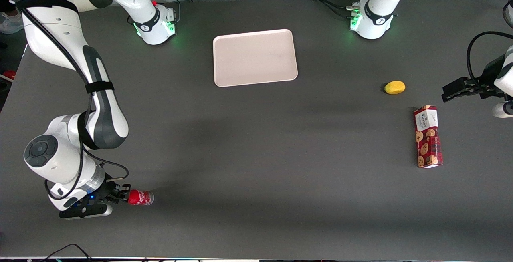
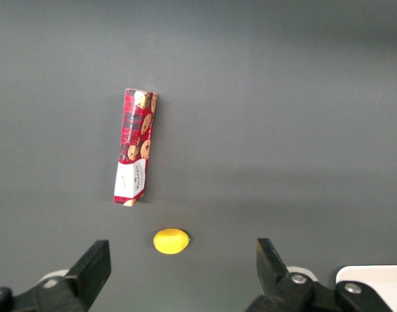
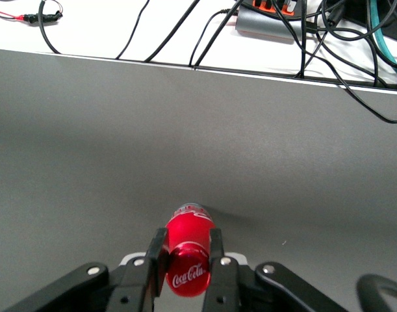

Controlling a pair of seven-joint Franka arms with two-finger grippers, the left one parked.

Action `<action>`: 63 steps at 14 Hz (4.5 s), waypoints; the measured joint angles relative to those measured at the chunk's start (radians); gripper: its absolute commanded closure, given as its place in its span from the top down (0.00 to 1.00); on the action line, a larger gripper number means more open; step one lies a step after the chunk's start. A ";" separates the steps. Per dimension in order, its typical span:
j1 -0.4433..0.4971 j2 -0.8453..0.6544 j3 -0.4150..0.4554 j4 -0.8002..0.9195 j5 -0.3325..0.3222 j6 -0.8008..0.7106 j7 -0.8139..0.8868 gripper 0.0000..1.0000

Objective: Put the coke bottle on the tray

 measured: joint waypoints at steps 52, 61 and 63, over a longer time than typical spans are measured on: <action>0.005 -0.944 0.835 -1.049 0.236 -0.137 1.019 1.00; -0.010 -0.813 0.516 -0.335 0.045 -0.717 0.775 1.00; -0.015 -0.748 0.379 -0.209 0.032 -0.788 0.565 1.00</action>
